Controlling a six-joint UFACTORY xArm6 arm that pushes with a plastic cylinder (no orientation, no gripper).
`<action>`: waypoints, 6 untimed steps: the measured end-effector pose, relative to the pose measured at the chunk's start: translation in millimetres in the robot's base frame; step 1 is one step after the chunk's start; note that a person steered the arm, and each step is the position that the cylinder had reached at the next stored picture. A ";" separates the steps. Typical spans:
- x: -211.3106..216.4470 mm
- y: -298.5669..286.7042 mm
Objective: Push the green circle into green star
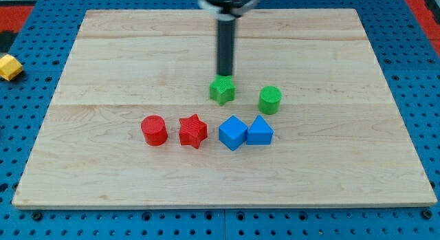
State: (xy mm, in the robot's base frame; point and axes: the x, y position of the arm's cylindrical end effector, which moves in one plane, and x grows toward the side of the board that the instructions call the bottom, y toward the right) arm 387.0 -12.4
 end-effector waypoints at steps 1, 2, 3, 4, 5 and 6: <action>5.9 61.5; 21.0 111.7; 59.9 157.1; 69.8 111.7; 47.0 12.6; 38.9 -58.9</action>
